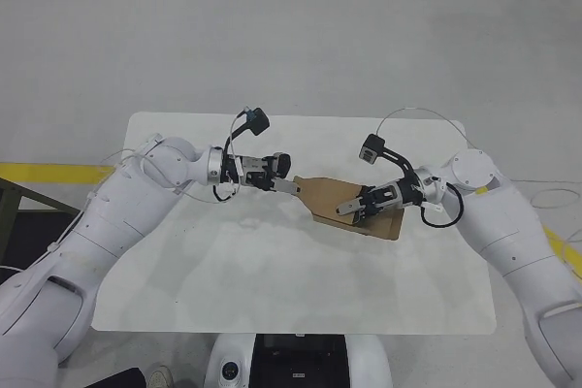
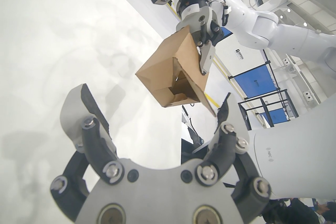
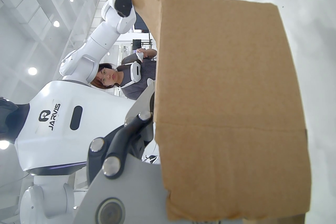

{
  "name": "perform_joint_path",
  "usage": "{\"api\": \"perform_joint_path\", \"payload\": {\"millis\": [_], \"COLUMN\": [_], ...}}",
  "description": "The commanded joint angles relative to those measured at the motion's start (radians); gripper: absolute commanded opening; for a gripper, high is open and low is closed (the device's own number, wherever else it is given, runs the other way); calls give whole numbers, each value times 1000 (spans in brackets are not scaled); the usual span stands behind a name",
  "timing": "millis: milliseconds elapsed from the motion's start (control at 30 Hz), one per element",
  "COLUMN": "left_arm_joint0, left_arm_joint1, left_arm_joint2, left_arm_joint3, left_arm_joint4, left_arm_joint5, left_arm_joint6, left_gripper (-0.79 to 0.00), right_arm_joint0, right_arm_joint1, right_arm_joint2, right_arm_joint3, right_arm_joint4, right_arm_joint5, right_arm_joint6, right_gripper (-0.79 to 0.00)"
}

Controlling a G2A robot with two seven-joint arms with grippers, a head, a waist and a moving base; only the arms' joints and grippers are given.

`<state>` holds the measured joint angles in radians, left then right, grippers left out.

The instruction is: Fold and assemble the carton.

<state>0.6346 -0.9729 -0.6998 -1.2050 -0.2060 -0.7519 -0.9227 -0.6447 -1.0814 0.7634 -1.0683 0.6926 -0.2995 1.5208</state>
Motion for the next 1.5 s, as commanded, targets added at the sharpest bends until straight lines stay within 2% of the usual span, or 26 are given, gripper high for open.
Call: {"api": "perform_joint_path", "payload": {"millis": [0,567,1167,1467], "left_arm_joint0": [3,5,-19,-31], "left_arm_joint1": [-3,-44,-96,-104], "left_arm_joint2": [1,16,49,23], "left_arm_joint3": [8,112,149,181], "left_arm_joint4": [2,-70,-85,-99], "left_arm_joint5": [1,-21,-44,-64], "left_arm_joint6": [8,-3,-36,-35], "left_gripper": [0,0,0,0], "right_arm_joint0": [-1,-34,-38,-42], "right_arm_joint1": [1,22,22,22], "right_arm_joint2": [3,37,35,35], "right_arm_joint3": [-6,-98,-132,-135], "right_arm_joint4": [1,14,35,41], "right_arm_joint5": [-1,4,9,13], "right_arm_joint6": [-1,4,9,13], "right_gripper": [-785,-785,-785,-785]}}
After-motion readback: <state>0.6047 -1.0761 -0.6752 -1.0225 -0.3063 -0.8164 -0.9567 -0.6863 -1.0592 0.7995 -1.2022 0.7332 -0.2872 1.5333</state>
